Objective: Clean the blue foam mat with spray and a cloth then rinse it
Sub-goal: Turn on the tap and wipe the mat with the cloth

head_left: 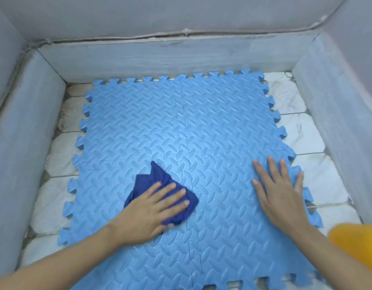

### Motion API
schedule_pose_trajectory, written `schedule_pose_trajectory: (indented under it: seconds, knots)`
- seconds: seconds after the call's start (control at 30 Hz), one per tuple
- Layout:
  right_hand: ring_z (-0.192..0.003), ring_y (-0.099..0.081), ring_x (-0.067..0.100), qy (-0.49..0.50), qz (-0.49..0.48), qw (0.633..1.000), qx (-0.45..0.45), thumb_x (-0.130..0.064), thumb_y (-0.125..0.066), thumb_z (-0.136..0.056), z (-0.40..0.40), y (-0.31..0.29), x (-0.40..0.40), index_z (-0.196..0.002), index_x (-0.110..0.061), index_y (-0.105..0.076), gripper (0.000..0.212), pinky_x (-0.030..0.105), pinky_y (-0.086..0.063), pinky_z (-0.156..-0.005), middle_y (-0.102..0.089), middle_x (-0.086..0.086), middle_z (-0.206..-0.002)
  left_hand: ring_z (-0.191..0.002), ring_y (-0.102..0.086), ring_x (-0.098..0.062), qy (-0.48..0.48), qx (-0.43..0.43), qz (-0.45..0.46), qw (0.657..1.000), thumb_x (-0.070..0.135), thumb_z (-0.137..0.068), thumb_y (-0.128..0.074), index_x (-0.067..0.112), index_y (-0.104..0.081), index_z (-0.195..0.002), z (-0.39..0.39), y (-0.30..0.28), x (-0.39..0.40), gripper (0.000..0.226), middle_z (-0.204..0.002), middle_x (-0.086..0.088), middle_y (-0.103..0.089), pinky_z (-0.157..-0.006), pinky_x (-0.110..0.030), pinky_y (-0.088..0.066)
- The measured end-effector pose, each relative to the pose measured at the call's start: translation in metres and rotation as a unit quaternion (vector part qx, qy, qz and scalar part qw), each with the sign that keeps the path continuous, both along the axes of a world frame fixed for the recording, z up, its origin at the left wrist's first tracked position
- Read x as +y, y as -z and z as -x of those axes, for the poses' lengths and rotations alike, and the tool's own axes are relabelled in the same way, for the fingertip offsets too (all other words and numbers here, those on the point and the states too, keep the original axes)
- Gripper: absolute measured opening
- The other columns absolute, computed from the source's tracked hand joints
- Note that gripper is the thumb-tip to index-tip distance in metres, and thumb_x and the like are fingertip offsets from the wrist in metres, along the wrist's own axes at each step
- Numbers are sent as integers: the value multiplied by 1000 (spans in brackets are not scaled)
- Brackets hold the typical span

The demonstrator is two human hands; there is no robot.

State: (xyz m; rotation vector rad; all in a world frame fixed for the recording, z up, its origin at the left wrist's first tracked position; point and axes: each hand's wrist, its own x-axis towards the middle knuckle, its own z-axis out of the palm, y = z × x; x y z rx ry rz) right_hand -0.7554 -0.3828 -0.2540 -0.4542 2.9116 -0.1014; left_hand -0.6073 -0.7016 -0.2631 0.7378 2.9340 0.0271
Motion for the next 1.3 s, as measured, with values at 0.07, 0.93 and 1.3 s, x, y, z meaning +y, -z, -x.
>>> schedule_pose_trajectory:
  seconds: [0.07,0.93,1.3]
  knots:
    - [-152,-5,23,43,-1,999,-2,-61,-9,-95,-2,1,30,-154,-35,-17,65,58,-9,-118,-13,-1,-164,-142,-30,-23,114,-30,-25,993,44,-97,-35,31,-33,-147,-21,1,24,51,-154,4,-32,-112,-45,-22]
    - [-151,-12,22,69,58,995,53,-52,-33,-99,-10,17,33,-152,-25,-30,60,48,-17,-120,-21,1,-162,-146,-16,-20,-101,-28,-95,990,42,-98,-24,25,-26,-150,159,3,129,55,-158,3,-20,-117,-40,-5]
    - [-150,-17,20,75,108,988,78,-43,-36,-100,-12,20,37,-149,-22,-37,54,45,-20,-119,-27,0,-160,-147,-7,-22,-196,20,-104,975,44,-100,-19,26,-27,-149,344,11,151,52,-159,1,-16,-119,-43,-1]
